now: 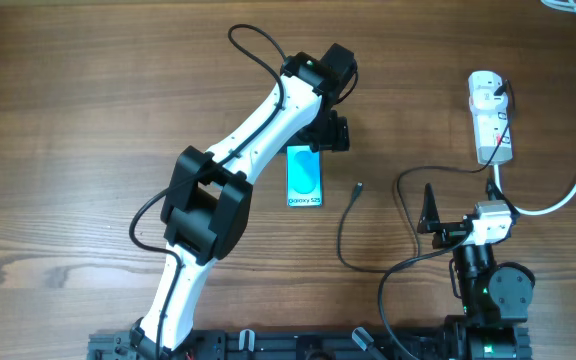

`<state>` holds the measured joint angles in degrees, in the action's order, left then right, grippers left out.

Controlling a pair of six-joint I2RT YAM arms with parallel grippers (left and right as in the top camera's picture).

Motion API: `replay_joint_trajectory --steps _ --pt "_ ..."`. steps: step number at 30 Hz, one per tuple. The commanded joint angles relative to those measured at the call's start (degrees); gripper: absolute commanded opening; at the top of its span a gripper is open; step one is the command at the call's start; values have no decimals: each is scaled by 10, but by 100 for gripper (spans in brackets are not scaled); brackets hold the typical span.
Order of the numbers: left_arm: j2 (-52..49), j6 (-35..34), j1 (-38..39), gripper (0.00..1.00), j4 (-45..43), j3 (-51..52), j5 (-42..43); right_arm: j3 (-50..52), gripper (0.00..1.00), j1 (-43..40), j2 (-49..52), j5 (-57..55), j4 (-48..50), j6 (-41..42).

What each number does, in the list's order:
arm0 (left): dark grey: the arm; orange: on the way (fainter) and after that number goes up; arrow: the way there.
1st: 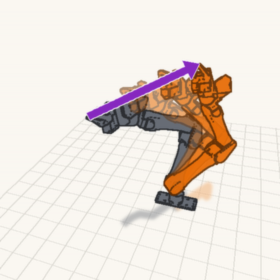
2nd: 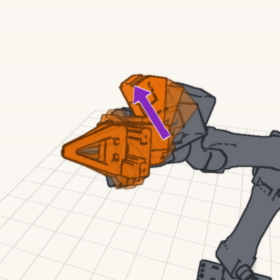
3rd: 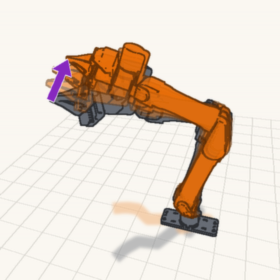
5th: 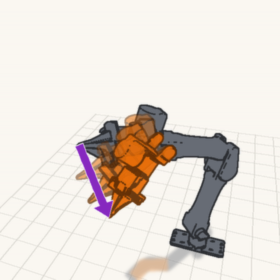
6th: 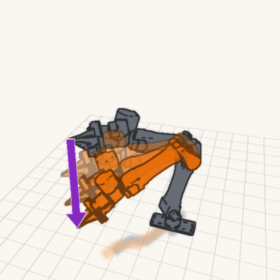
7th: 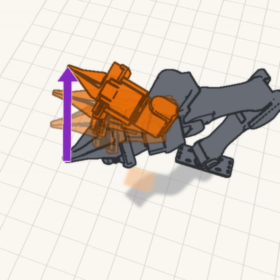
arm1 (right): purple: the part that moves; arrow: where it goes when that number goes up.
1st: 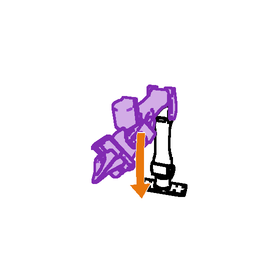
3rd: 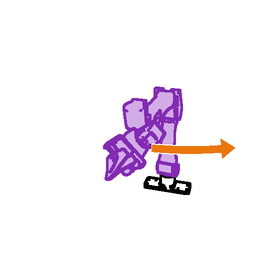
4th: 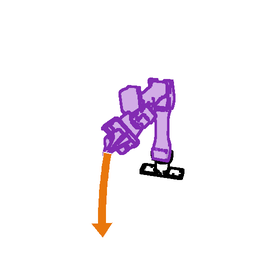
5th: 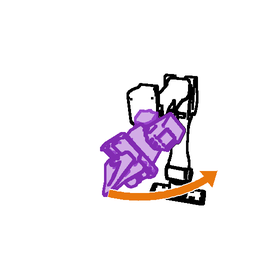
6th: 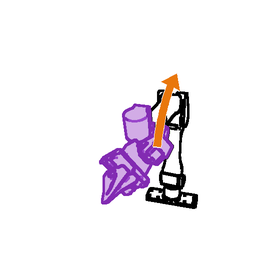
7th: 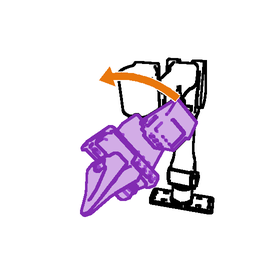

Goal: Plug charger to phone and switch on socket
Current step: 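Lower the left gripper onto the phone's top edge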

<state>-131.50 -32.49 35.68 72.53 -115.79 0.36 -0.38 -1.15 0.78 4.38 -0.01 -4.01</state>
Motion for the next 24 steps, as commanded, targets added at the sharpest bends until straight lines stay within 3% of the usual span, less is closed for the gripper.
replay_joint_trajectory --steps 1,24 --pt "-10 -10 2 100 1 -5 -13 1 100 4 -5 -10 1 -5" --pt "-33 20 1 100 16 -5 40 1 100 4 -5 -10 1 -5"
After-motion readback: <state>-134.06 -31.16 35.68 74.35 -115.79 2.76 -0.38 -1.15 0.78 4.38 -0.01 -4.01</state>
